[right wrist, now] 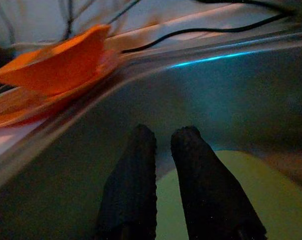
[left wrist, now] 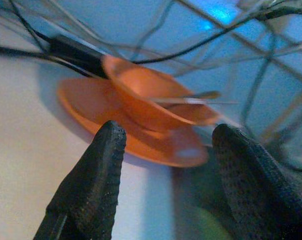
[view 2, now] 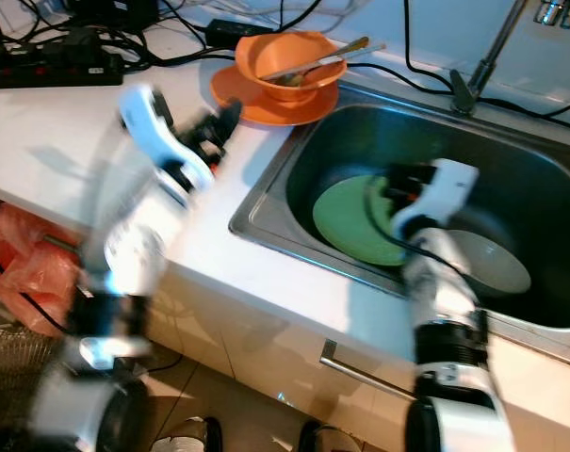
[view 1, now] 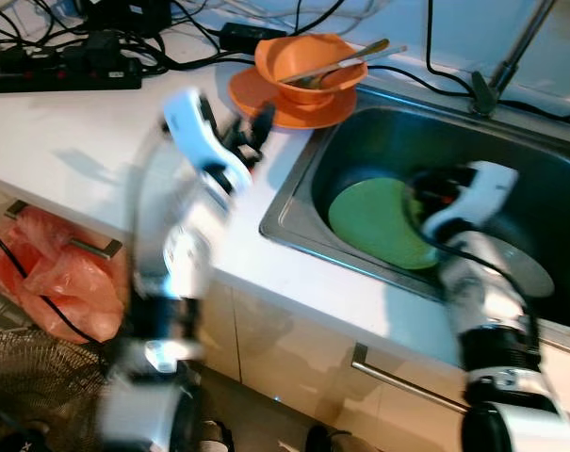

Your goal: Kitchen organization

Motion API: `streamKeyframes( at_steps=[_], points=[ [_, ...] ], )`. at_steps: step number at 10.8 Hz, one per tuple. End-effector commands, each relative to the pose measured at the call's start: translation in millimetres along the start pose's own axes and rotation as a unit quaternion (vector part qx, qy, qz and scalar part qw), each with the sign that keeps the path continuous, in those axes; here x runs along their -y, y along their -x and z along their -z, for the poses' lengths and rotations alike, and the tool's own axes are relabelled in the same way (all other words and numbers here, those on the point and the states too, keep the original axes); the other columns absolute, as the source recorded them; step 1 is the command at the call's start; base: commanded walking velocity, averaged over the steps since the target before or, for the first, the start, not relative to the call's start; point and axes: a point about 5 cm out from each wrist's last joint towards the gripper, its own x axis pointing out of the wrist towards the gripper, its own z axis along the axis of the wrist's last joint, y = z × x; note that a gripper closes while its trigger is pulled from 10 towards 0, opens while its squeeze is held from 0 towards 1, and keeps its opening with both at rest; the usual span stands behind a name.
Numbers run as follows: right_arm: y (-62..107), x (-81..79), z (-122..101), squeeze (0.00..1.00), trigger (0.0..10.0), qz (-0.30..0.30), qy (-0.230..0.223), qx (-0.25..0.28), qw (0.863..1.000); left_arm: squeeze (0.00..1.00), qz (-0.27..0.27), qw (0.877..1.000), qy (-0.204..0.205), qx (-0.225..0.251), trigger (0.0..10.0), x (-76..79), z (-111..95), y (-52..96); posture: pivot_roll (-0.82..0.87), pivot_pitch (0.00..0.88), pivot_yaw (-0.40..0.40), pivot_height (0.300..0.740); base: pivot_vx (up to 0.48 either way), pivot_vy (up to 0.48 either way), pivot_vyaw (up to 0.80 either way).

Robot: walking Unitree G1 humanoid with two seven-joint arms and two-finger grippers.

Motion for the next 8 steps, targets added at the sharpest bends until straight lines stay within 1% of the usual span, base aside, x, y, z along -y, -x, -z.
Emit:
streamKeyframes(
  at_steps=[1,2,3,4,5,6,7,8],
  points=[
    [2.3,-4.8,9.9,0.00,10.0,-0.006,-0.011,-0.010,1.000,0.00,-0.027,0.999,-0.003,-0.029,10.0,-4.8,8.7,-5.7,0.06,0.100,-0.023,0.740,0.000,0.000,0.00],
    [2.1,-9.2,12.3,0.00,10.0,-0.011,-0.016,-0.012,1.000,0.00,-0.052,0.997,-0.027,-0.043,10.0,-14.7,12.4,-7.9,0.06,0.102,-0.020,0.740,0.000,0.000,0.00],
    [2.3,-16.8,15.2,0.00,10.0,-0.023,-0.021,-0.015,0.999,0.00,-0.061,0.993,-0.082,-0.065,10.0,-22.4,15.3,-11.1,0.05,0.108,-0.013,0.740,0.000,0.000,0.00],
    [2.8,-24.3,19.1,0.00,10.0,-0.032,-0.026,-0.018,0.999,0.00,-0.062,0.974,-0.194,-0.097,10.0,-29.1,16.8,-15.7,0.05,0.112,-0.009,0.740,0.000,0.000,0.00],
    [2.9,-27.1,20.5,0.00,10.0,-0.035,-0.028,-0.019,0.999,0.00,-0.061,0.964,-0.237,-0.101,10.0,-30.4,15.6,-17.6,0.05,0.113,-0.007,0.740,0.000,0.000,0.00],
    [2.9,-32.4,22.1,0.00,10.0,-0.041,-0.034,-0.019,0.998,0.00,-0.056,0.967,-0.235,-0.088,10.0,-28.4,12.0,-20.7,0.05,0.114,-0.003,0.740,0.000,0.000,0.00],
    [2.8,-37.3,23.1,0.00,10.0,-0.047,-0.036,-0.018,0.998,0.00,-0.037,0.969,-0.236,-0.065,10.0,-24.2,12.9,-22.9,0.05,0.114,0.000,0.740,0.000,0.000,0.00],
    [1.4,-38.7,21.0,0.00,10.0,-0.048,-0.037,-0.014,0.998,0.00,-0.028,0.975,-0.219,-0.038,10.0,-20.6,15.4,-23.0,0.05,0.114,0.000,0.740,0.000,0.000,0.00]
  ],
)
